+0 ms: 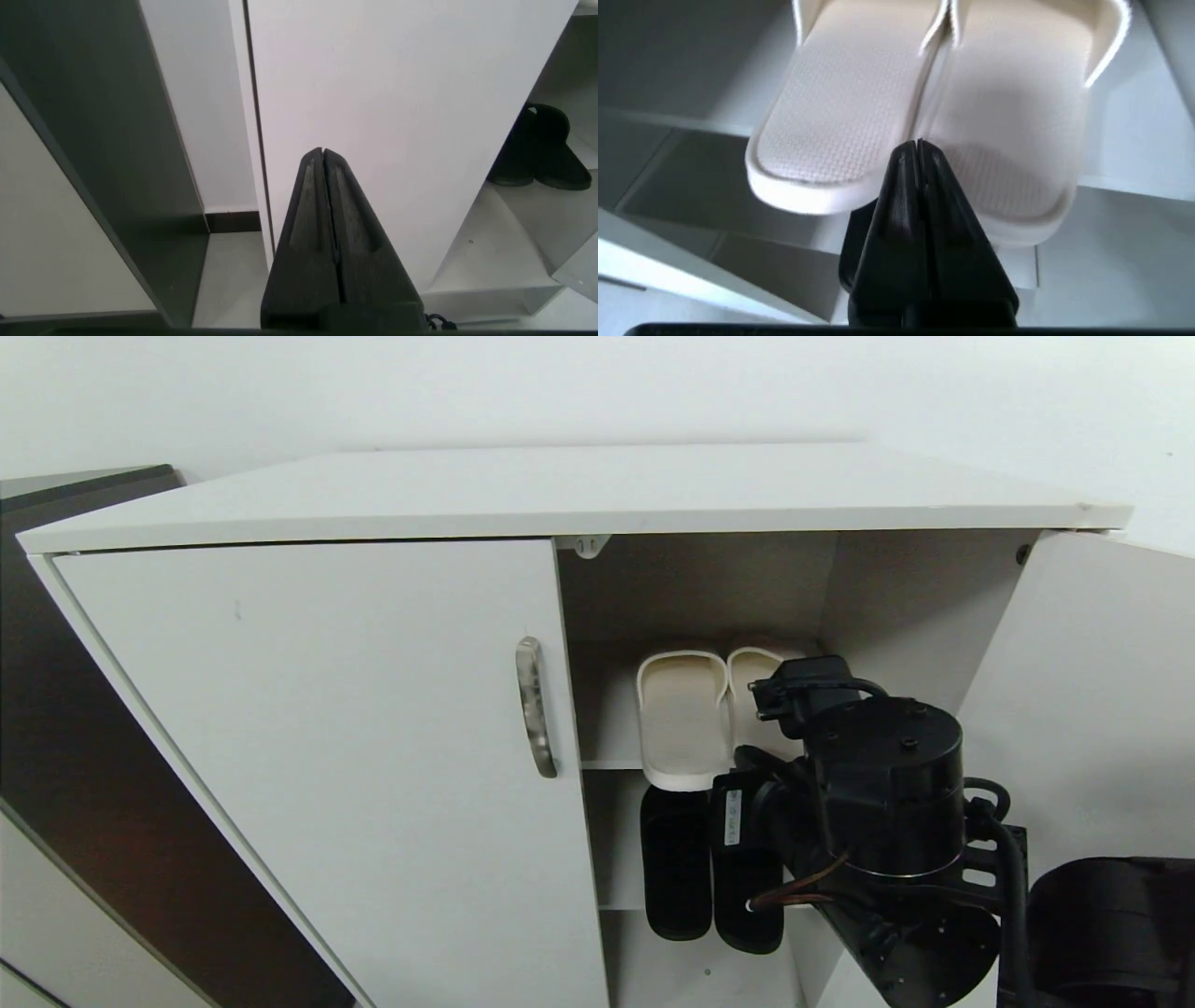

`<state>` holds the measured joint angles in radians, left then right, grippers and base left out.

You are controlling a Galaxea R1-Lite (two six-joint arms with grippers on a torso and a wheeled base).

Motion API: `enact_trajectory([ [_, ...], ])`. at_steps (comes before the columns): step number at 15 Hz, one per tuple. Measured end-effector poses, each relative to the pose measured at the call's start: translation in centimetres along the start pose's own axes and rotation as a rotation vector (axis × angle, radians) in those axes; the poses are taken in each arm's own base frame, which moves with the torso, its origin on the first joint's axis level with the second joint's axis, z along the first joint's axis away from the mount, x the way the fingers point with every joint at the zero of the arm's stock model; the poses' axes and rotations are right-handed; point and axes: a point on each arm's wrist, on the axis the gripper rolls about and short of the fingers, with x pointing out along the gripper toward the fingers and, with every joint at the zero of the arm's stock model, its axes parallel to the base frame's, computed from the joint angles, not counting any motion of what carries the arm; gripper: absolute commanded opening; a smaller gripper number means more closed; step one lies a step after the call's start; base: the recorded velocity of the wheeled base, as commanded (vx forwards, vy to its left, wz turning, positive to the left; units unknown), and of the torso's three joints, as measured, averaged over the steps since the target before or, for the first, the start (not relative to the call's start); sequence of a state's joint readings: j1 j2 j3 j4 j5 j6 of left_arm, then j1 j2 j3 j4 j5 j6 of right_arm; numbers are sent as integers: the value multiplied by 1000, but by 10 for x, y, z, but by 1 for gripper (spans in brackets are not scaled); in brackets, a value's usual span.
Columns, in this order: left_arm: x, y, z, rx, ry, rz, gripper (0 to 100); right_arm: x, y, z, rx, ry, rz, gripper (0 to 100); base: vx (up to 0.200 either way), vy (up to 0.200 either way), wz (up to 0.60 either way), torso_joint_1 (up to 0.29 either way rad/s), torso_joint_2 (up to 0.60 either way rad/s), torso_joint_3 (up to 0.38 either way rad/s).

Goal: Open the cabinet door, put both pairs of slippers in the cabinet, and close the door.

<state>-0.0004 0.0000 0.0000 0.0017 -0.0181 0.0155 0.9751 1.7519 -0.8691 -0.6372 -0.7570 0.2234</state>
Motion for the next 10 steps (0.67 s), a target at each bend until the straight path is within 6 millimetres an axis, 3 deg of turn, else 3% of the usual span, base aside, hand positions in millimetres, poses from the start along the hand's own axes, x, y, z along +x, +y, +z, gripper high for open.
enact_trajectory([
  [10,0,0,0,0,0,0,0,1,-1,-6,1,3,12,0,-200,0,0,2,2,3],
])
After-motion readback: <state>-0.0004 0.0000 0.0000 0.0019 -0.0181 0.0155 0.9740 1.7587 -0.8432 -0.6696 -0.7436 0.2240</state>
